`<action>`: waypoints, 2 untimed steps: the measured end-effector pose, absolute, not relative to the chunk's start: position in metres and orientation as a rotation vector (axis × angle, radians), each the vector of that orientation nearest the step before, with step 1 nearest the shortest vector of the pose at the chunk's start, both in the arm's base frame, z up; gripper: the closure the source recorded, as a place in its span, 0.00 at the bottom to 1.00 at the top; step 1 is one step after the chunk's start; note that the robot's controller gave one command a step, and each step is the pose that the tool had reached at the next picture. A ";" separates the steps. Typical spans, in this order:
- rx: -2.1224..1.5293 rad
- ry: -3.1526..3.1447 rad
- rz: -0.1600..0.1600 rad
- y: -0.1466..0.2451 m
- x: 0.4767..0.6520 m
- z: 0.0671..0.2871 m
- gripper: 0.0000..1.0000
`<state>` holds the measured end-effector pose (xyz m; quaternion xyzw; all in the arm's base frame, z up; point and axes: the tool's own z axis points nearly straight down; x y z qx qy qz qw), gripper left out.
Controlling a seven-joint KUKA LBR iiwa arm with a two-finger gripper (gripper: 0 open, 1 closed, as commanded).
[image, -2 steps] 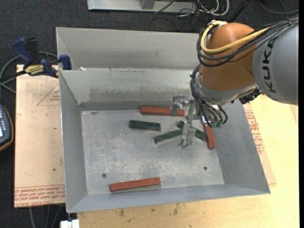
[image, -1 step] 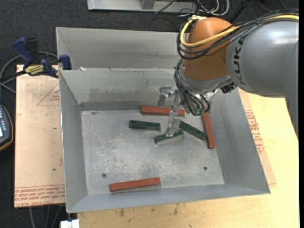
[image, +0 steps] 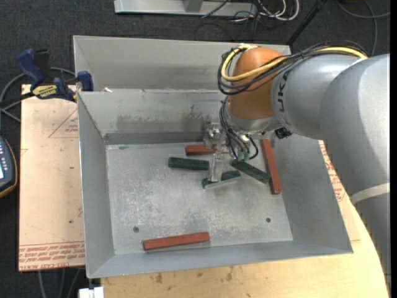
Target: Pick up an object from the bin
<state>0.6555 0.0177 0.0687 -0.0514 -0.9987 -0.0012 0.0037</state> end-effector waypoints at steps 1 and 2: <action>-0.162 -3.151 -0.003 0.017 0.660 0.075 1.00; 0.500 -3.109 -0.001 0.034 0.623 0.171 1.00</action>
Offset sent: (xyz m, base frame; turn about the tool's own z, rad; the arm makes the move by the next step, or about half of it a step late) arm 0.0000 0.0000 0.0000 0.0000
